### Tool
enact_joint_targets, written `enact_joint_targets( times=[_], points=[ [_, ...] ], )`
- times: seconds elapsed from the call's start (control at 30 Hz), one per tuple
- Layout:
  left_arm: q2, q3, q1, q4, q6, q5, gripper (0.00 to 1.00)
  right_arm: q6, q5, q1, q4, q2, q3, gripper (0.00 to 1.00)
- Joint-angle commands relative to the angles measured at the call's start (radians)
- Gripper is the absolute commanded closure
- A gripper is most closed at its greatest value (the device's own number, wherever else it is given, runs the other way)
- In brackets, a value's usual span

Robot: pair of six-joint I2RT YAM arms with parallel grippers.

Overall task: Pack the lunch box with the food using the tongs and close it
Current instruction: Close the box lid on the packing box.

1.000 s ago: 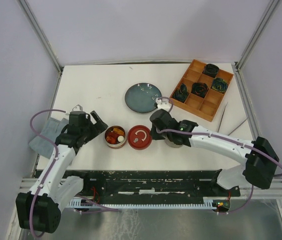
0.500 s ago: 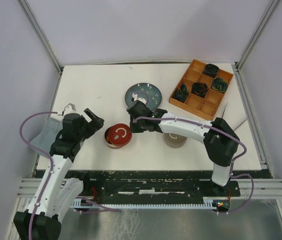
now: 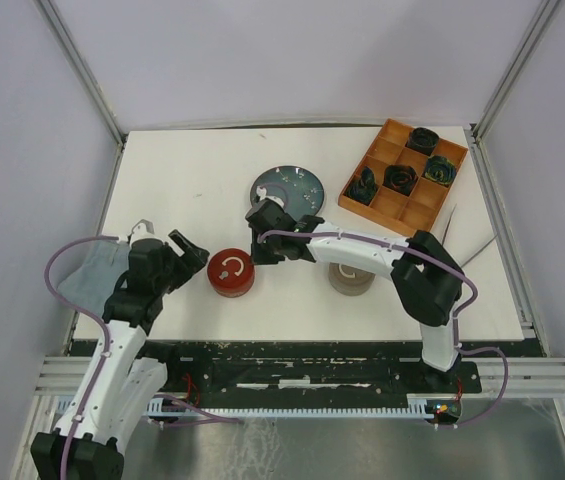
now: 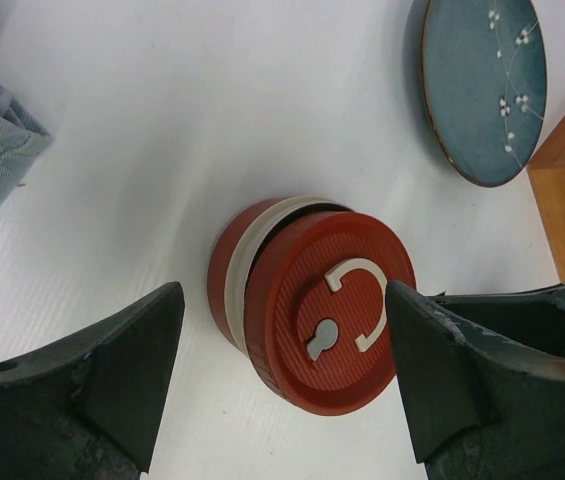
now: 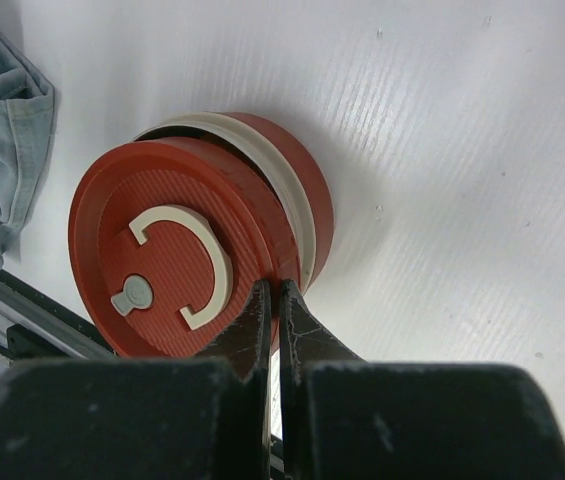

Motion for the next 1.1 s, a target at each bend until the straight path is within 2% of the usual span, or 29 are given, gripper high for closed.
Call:
enact_joint_targets(
  times=[0.0, 0.17, 0.33, 1.07],
  points=[
    [0.000, -0.016, 0.005, 0.042, -0.034, 0.042, 0.14, 0.012, -0.007, -0.003, 0.059, 0.023, 0.050, 1.00],
    [-0.013, -0.028, 0.004, 0.035, -0.042, 0.022, 0.22, 0.012, -0.008, -0.005, 0.067, 0.050, 0.067, 1.00],
    [-0.022, -0.047, 0.004, 0.052, -0.049, 0.026, 0.24, 0.009, -0.004, -0.009, 0.062, 0.059, 0.072, 1.00],
    [0.081, -0.137, 0.005, 0.179, -0.053, 0.114, 0.45, 0.017, -0.015, -0.017, 0.052, 0.056, 0.037, 1.00]
  ],
)
